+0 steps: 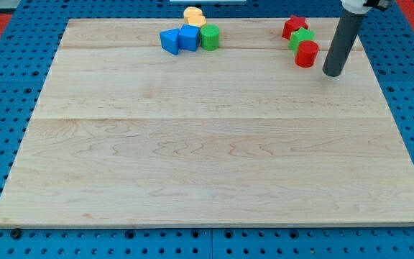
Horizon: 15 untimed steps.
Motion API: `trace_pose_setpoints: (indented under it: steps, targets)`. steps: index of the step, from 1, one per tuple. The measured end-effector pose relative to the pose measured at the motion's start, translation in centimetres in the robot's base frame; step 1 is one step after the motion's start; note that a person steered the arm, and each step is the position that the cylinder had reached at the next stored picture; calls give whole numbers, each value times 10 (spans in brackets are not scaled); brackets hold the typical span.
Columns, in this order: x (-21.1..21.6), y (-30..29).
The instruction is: Move the red star slightly to the top left of the green star
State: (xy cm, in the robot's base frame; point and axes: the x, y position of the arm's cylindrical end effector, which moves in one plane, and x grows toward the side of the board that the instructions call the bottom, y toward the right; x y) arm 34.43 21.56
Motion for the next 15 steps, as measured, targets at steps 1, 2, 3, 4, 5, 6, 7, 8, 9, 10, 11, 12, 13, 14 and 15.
trace_pose_setpoints:
  steps: [1,2,3,4,5,6,7,8,9,10,11,12,13,14,15]
  targets:
    - [-2,12]
    - [-3,31]
    - [-38,94]
    - [-125,100]
    - [-153,93]
    - [-153,91]
    - [-152,95]
    - [-152,98]
    - [-153,59]
    - [-153,24]
    - [-153,3]
    - [-153,-11]
    - [-153,-18]
    - [-153,-18]
    - [-153,-18]
